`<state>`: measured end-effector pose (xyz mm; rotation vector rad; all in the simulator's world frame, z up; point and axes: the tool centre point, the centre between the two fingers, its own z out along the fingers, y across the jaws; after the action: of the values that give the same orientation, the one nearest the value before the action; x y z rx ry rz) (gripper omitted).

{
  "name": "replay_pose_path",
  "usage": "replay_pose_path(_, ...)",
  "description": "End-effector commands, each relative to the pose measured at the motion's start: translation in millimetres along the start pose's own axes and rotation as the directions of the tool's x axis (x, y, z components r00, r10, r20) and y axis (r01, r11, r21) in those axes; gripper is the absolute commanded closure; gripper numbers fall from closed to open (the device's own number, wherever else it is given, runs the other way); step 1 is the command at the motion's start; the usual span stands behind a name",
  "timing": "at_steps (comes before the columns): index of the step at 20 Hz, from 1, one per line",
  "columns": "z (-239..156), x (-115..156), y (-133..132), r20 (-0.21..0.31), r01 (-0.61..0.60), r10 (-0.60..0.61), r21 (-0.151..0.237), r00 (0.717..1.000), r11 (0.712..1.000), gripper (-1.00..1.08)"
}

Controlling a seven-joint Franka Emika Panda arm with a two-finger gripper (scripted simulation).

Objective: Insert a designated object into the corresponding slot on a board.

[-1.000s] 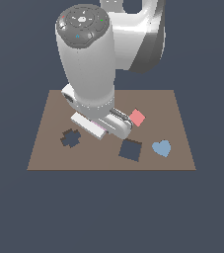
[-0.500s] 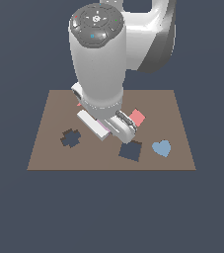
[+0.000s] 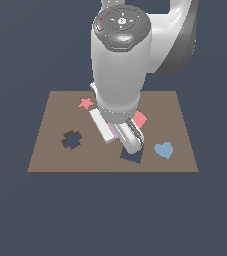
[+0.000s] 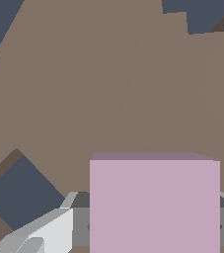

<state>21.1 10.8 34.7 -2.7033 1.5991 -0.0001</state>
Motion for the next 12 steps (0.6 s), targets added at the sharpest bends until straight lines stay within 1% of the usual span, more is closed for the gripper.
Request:
replay_pose_path(1,-1.1,-4.9,-8.1,0.000,-0.087,0.087,0.001,0.996,0.996,1.08)
replay_pose_path(3,-1.6,-8.3,-14.8,0.000,-0.155,0.155,0.001,0.988,0.988,1.08)
replay_pose_path(6,-2.4,-12.3,-25.3,0.000,-0.257,0.257,0.001,0.966,0.966,1.08)
replay_pose_path(9,-3.2,-15.2,-36.2,0.000,-0.355,0.355,0.001,0.935,0.935,1.08)
replay_pose_path(12,-3.9,-16.7,-46.2,0.000,-0.441,0.441,0.001,0.897,0.897,1.08)
